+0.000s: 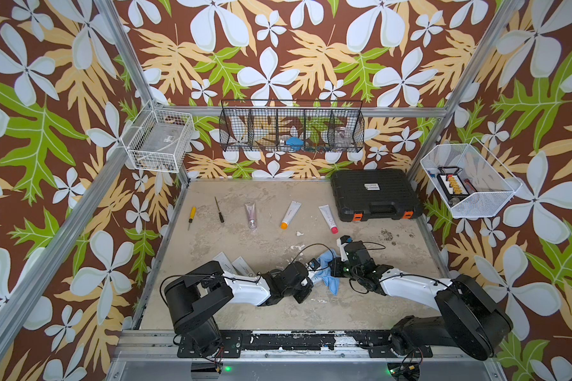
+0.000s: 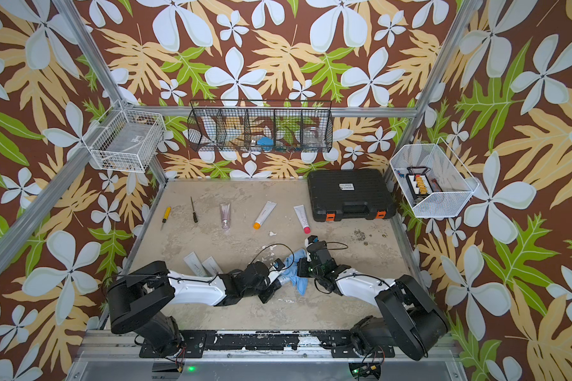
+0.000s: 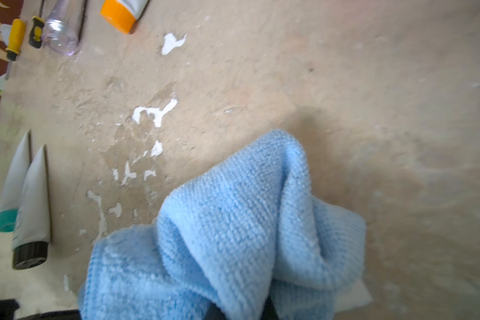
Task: Wipe the surface of the toothpaste tube
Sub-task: Wipe the dirt from the toothpaste tube.
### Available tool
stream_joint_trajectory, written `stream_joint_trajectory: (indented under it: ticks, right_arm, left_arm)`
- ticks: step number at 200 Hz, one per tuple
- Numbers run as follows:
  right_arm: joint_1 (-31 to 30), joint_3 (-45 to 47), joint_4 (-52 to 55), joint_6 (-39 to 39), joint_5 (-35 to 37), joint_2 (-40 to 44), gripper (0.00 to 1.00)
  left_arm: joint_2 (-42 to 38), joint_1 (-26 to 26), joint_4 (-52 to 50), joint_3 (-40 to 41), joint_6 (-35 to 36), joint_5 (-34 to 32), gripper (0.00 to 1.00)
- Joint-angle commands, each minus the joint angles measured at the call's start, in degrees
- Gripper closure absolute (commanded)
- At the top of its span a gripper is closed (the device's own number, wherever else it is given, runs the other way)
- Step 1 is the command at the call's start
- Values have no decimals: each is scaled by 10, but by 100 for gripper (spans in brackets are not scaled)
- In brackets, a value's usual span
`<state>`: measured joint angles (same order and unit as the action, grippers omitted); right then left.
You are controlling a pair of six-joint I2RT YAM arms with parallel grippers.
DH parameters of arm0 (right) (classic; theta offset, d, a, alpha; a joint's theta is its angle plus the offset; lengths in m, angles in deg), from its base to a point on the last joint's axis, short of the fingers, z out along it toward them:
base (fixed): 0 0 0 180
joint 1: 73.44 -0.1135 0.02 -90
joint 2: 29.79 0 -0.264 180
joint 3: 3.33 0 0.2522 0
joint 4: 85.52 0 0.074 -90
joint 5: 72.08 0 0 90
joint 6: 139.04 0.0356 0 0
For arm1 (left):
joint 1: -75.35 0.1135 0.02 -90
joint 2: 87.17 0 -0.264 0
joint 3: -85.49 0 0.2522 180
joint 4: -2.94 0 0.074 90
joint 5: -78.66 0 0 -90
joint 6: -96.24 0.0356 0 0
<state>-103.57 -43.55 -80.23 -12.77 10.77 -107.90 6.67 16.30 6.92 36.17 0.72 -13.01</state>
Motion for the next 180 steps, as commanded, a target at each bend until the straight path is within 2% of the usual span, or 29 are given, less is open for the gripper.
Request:
stream_joint_trajectory:
  ticks: [1,59,119,180]
  right_arm:
    - [23,1,88,-35,42,13,100]
    - [65,-20,107,-74,41,15,100]
    - [63,-20,76,-62,-36,12,100]
    - [25,-54,79,-60,-42,-16,100]
  left_arm:
    - [-4,0,8,1,6,-18,86]
    - [-4,0,8,1,7,-15,86]
    - [-1,1,10,-1,7,-9,86]
    - [2,0,10,-3,8,-3,85]
